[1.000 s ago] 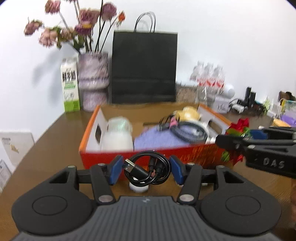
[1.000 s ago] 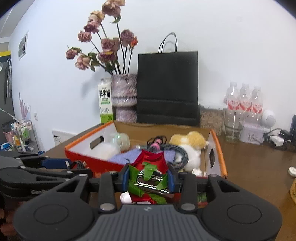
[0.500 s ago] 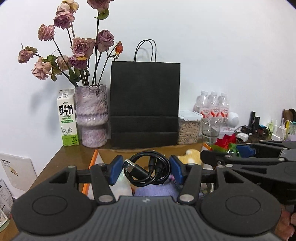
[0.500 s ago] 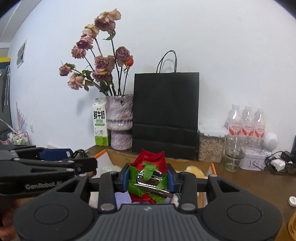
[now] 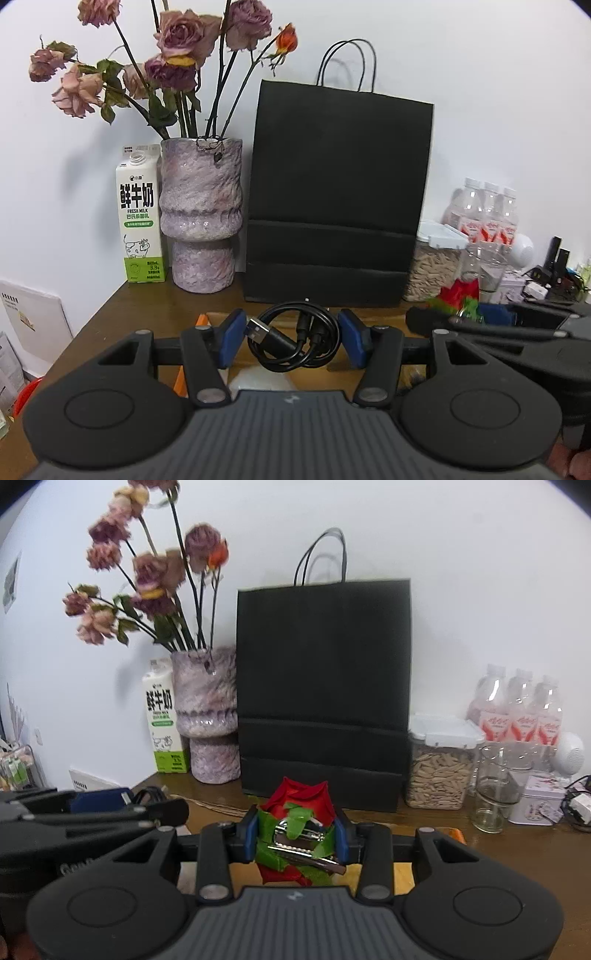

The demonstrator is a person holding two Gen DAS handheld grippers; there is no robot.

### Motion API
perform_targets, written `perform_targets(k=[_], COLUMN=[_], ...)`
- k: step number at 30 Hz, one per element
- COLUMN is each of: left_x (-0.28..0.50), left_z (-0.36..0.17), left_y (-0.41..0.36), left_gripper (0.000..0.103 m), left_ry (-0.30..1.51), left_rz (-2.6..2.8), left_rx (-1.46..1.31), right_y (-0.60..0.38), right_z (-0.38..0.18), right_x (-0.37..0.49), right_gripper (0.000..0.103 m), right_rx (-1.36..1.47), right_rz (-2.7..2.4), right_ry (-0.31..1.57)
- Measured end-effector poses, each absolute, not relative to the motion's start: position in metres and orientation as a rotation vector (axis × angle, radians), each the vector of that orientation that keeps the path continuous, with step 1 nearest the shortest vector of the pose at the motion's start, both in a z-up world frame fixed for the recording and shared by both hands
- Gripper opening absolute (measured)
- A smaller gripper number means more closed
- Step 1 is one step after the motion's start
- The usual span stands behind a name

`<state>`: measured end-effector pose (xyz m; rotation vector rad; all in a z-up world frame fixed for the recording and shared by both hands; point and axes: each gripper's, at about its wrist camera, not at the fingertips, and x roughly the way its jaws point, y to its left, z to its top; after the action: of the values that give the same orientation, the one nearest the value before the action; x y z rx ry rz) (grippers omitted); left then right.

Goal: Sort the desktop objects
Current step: 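Lift and carry the black cable and flower ornament toward the box with both tools, then lower both items into the box and open both tools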

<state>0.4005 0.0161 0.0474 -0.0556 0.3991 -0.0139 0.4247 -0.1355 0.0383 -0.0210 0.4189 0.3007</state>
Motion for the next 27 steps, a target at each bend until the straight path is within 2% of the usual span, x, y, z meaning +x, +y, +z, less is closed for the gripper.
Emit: perform_targets(k=[9,12,13,14,15,17,18,19,20,22,27], left_x=[0.441,0.443,0.443,0.442,0.441,0.439,0.438,0.436,0.435,0.432,0.426], left_z=[0.027,0.024,0.024,0.025,0.026,0.029,0.031,0.032,0.034,0.038,0.041], left_y=[0.026,0.027,0.028,0.028,0.029,0.031,0.031,0.033,0.035,0.039,0.039], left_gripper=[0.056,0.056,0.057,0.059,0.061,0.085,0.092,0.103,0.103,0.103,0.103], left_ry=[0.526,0.540,0.545,0.548,0.547,0.538,0.530,0.518,0.510,0.511,0.495], left_rz=[0.006,0.017,0.023,0.033,0.046,0.086,0.108,0.137,0.144,0.115,0.111], left_rx=[-0.050,-0.043,-0.046,-0.047,-0.043,-0.022,-0.013,-0.009,-0.013,-0.040,-0.039], right_y=[-0.124,-0.122,-0.124,-0.125,-0.126,-0.131,-0.135,-0.138,-0.142,-0.146,-0.146], right_z=[0.020,0.016,0.016,0.017,0.017,0.018,0.019,0.021,0.023,0.027,0.032], right_x=[0.465,0.467,0.467,0.467,0.467,0.466,0.465,0.465,0.465,0.463,0.456], right_gripper=[0.038,0.043,0.048,0.058,0.064,0.083,0.087,0.094,0.099,0.103,0.103], right_rx=[-0.050,-0.061,-0.057,-0.052,-0.046,-0.045,-0.042,-0.032,-0.015,0.004,0.002], right_rz=[0.308,0.303,0.296,0.290,0.280,0.251,0.242,0.239,0.238,0.256,0.265], right_ry=[0.534,0.562,0.566,0.572,0.575,0.570,0.567,0.567,0.569,0.564,0.541])
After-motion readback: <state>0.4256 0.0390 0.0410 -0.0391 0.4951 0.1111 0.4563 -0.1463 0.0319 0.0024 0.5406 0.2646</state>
